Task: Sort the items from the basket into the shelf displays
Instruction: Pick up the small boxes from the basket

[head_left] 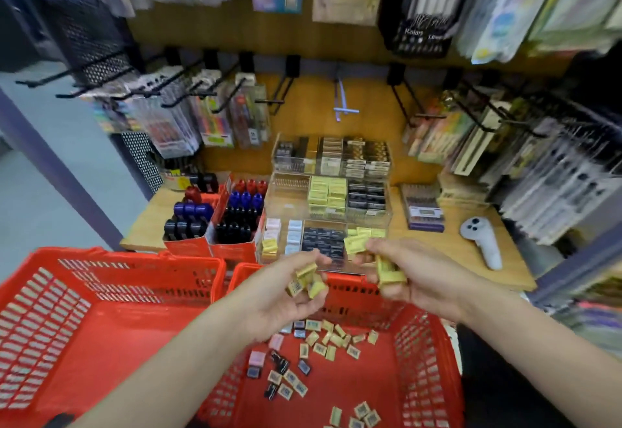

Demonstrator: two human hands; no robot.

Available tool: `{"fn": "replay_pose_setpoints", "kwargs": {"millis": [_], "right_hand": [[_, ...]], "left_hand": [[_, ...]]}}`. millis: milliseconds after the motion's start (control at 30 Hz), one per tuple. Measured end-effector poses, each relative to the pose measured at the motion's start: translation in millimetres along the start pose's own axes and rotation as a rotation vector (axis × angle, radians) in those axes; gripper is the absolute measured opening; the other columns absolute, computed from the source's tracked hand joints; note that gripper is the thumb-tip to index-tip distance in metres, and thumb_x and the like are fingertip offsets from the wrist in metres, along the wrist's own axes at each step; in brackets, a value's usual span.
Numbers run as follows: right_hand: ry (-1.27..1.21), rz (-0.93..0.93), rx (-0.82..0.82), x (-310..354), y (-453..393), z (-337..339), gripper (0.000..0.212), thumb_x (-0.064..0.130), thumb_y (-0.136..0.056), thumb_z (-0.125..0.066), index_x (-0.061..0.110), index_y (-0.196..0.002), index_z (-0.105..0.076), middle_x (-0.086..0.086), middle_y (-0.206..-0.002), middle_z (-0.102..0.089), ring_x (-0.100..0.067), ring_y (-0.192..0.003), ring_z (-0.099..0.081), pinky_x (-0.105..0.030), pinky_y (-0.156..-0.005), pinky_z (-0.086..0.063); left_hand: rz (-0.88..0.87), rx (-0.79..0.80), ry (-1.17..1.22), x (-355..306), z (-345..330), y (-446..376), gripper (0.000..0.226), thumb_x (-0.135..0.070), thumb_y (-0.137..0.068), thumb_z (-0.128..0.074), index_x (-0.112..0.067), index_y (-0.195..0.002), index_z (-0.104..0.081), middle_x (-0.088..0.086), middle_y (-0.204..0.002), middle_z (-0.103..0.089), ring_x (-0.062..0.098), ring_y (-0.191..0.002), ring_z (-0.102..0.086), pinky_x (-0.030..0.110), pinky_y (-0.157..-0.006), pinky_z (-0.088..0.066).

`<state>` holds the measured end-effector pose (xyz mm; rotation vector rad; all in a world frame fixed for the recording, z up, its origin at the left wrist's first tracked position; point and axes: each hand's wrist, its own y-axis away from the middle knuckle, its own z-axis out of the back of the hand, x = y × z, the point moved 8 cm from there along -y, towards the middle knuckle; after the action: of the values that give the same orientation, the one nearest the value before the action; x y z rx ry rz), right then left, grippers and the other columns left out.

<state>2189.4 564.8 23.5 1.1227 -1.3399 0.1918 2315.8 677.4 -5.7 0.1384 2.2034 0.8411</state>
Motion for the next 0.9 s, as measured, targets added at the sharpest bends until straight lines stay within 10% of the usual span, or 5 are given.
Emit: {"fn": "replay_pose_setpoints", "kwargs": {"millis": [533,900], "right_hand": [[0.071,0.168,-0.272,-2,-15,18,0.021,0.030,-0.087,-0.074,0.038,-0.106,-0.071,0.007,-0.068,-0.063,-0.002,-0.046,-0.050,-0.016,-0.044,-0.039],[0.853,0.600,-0.378,14,-9,29,0.022,0.036,-0.081,-0.078,0.037,-0.102,-0.070,0.019,-0.089,-0.068,0.002,-0.067,-0.060,-0.006,-0.066,-0.043]], "left_hand": [[-0.135,-0.005,-0.428,-18,-30,-42,0.022,-0.039,-0.092,-0.065,-0.019,-0.100,-0.071,-0.001,-0.081,-0.050,0.006,-0.058,-0.047,0.016,-0.049,-0.042],[-0.057,0.007,-0.481,-6,-27,-57,0.020,-0.036,-0.094,-0.065,-0.017,-0.099,-0.070,-0.003,-0.074,-0.050,0.007,-0.057,-0.042,0.014,-0.049,-0.040]]}}
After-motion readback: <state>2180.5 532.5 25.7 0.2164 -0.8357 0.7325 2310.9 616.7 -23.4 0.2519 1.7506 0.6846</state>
